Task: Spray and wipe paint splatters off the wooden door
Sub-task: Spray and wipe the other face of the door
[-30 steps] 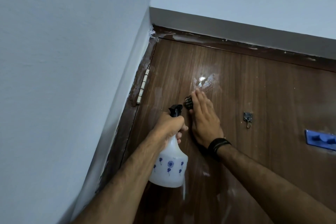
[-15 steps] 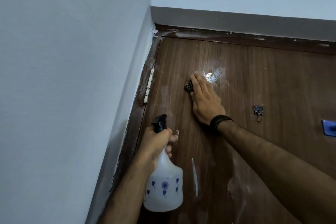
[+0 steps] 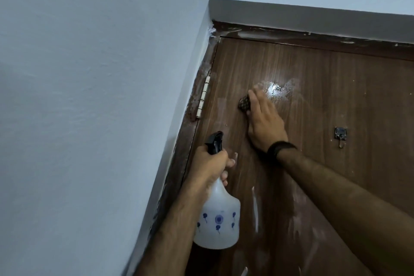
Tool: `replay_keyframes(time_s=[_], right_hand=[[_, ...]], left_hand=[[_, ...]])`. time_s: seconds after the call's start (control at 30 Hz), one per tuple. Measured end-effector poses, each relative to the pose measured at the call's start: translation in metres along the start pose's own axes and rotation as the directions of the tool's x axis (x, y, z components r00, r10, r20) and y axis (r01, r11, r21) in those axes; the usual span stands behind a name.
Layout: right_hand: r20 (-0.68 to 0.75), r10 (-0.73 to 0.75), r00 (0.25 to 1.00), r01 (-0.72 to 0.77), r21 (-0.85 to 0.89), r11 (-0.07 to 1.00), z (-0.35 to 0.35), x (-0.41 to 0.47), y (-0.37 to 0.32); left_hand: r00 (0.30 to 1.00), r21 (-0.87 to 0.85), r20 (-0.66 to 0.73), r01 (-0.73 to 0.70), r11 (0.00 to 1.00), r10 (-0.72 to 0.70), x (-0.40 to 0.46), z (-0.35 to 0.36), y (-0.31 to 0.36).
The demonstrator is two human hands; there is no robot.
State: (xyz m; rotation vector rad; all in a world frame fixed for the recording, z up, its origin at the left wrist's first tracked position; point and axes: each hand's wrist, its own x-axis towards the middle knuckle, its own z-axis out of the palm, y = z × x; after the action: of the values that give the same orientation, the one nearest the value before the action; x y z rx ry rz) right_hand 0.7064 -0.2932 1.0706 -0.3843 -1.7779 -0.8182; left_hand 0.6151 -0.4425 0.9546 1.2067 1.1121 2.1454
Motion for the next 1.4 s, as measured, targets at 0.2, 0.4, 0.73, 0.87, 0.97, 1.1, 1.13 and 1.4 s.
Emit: replay_keyframes(time_s=[0.2, 0.4, 0.73, 0.87, 0.97, 1.1, 1.13, 1.4], right_hand=[[-0.044, 0.008, 0.999, -0.009, -0.034, 0.999, 0.009, 0.018, -0.003], [0.104, -0.236, 0.966, 0.240, -0.032, 0.970, 0.025, -0.040, -0.032], [0.016, -0.073, 0.997, 0.073, 0.002, 0.997, 0.017, 0.047, -0.037], [0.012, -0.088, 0.996, 0.088, -0.034, 0.995, 0.021, 0.058, -0.040], [0.086, -0.213, 0.973, 0.217, -0.044, 0.975, 0.023, 0.041, -0.038], [0.182, -0.414, 0.892, 0.423, -0.013, 0.906, 0.027, -0.009, -0.038], [0.195, -0.438, 0.878, 0.446, 0.002, 0.895, 0.028, -0.020, -0.037], [0.120, -0.292, 0.949, 0.296, -0.016, 0.955, 0.010, 0.027, -0.020]], left_hand=[[0.999, -0.003, -0.026, 0.030, 1.000, -0.030, 0.003, -0.002, -0.008], [0.998, -0.008, -0.034, 0.044, 0.999, -0.044, -0.001, -0.002, -0.011], [1.000, -0.056, -0.006, 0.025, 0.998, -0.025, 0.001, -0.005, -0.007], [0.999, -0.080, -0.032, 0.022, 0.997, -0.024, 0.004, -0.010, -0.006], [0.999, -0.087, -0.047, 0.020, 0.996, -0.024, 0.003, -0.012, -0.007], [0.999, -0.068, -0.045, 0.021, 0.997, -0.024, -0.002, -0.016, -0.008], [0.999, -0.058, -0.037, 0.023, 0.998, -0.025, -0.004, -0.017, -0.008], [0.996, 0.038, 0.013, 0.093, 0.995, -0.093, -0.019, -0.032, -0.029]])
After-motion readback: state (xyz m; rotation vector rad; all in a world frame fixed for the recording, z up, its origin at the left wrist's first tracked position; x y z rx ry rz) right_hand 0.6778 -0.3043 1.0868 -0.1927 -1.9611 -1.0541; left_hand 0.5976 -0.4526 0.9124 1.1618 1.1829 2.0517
